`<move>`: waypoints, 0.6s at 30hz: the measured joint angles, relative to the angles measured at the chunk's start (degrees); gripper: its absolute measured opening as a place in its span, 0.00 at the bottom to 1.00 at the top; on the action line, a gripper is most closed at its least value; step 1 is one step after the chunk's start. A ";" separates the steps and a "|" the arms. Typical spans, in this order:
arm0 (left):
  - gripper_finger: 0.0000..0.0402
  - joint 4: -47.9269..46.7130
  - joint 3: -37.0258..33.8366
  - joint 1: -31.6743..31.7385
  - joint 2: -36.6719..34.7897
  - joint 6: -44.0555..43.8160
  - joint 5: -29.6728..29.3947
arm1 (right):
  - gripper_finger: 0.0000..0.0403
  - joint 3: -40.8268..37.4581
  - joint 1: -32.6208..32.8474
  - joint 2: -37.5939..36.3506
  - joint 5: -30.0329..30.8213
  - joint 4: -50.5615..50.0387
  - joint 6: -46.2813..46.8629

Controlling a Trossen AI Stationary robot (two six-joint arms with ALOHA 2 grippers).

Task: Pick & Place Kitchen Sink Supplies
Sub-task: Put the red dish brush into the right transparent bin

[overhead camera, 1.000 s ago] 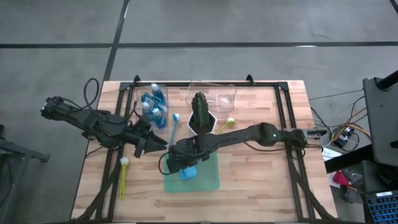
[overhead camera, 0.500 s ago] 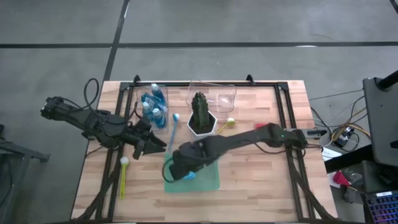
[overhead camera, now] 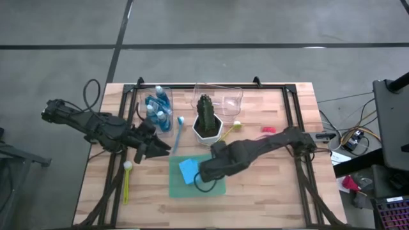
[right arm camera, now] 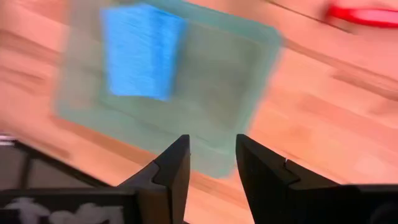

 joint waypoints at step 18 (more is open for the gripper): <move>0.42 -0.97 0.00 0.00 -4.30 0.98 0.09 | 0.31 -23.23 -4.09 -17.40 -9.63 -0.53 -16.96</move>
